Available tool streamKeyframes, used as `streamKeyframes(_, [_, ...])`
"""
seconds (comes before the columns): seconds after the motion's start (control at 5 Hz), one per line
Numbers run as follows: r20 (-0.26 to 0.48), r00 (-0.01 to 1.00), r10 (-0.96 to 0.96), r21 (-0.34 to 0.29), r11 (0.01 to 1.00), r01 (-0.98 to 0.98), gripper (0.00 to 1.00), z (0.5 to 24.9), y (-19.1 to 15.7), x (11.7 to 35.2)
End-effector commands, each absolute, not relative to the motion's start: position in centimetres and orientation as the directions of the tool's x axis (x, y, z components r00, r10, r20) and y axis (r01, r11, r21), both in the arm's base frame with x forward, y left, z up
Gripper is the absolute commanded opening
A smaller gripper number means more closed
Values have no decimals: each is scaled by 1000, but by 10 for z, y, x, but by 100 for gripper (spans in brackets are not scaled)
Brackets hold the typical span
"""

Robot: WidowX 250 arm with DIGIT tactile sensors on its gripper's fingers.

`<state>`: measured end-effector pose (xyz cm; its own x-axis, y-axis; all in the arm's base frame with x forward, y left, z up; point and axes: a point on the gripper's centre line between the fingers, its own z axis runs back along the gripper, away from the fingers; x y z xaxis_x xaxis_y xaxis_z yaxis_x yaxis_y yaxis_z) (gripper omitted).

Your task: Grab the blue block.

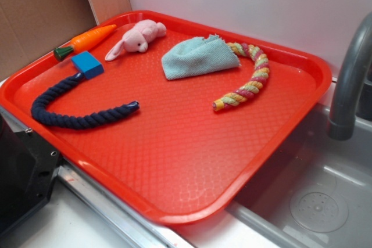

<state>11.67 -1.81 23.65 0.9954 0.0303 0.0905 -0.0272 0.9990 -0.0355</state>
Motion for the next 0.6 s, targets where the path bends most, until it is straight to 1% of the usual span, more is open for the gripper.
streamKeyframes(0.0, [91,995,30,-35,999,-27,100,236,-18,117])
streamKeyframes(0.2, [97,971,216,-87,974,-208,100,233,-2,122])
streamKeyframes(0.4, [109,913,394,-159,913,-375,100,221,9,130])
